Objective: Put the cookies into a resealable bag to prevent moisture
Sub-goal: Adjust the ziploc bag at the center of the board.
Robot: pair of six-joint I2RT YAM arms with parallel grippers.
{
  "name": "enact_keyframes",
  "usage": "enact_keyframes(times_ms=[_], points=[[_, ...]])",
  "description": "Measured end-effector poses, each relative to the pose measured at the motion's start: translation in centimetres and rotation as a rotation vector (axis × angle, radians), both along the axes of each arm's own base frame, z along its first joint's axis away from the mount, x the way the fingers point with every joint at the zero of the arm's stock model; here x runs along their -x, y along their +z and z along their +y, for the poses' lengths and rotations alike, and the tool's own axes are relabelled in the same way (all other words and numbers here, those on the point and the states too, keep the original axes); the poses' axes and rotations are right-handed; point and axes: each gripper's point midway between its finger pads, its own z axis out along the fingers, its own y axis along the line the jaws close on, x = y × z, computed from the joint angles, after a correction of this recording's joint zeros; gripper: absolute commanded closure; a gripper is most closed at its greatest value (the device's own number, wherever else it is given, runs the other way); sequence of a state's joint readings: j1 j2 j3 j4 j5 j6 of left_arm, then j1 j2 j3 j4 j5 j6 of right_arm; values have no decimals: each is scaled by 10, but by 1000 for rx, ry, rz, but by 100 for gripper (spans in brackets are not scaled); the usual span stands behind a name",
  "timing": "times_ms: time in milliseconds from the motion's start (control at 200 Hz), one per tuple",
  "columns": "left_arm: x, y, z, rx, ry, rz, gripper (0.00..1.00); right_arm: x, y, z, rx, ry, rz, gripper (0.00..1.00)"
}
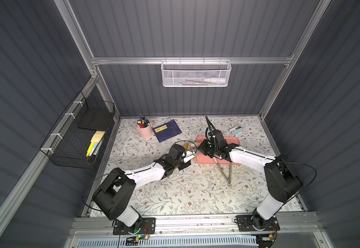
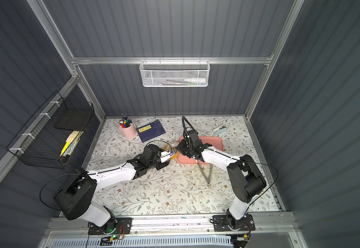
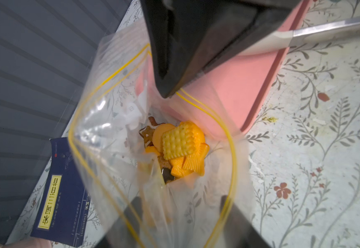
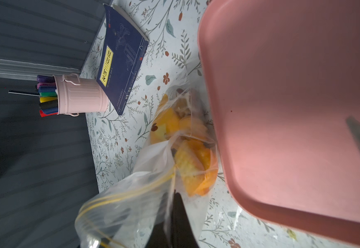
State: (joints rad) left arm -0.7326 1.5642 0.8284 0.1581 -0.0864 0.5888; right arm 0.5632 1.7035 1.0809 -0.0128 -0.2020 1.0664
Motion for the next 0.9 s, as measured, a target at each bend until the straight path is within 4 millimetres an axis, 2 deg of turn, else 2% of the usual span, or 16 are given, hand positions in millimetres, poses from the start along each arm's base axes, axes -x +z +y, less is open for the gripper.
enact_keyframes(times_ms=[60, 165, 210, 290, 440, 510, 580, 695, 901], points=[[0, -1, 0, -7, -5, -2, 100, 1, 2, 2, -1, 31, -15, 70], [-4, 2, 2, -9, -4, 15, 100, 3, 7, 1, 32, 98, -62, 40], [-5, 6, 2, -4, -10, 31, 100, 6, 13, -4, 68, 131, -96, 30], [-14, 16, 6, 21, -4, 52, 100, 9, 34, -17, 132, 175, -183, 23], [-29, 26, 24, 55, 7, 82, 100, 15, 97, -52, 271, 275, -483, 17], [-32, 27, 32, 39, -6, 97, 100, 24, 108, -65, 368, 365, -626, 14], [-31, 31, 34, 20, -37, 116, 100, 40, 102, -71, 471, 507, -740, 12], [-33, 46, 33, 9, -87, 137, 100, 64, 73, -65, 584, 764, -834, 11], [-28, 56, 37, 40, -146, 206, 100, 78, 44, -33, 676, 1076, -989, 14]])
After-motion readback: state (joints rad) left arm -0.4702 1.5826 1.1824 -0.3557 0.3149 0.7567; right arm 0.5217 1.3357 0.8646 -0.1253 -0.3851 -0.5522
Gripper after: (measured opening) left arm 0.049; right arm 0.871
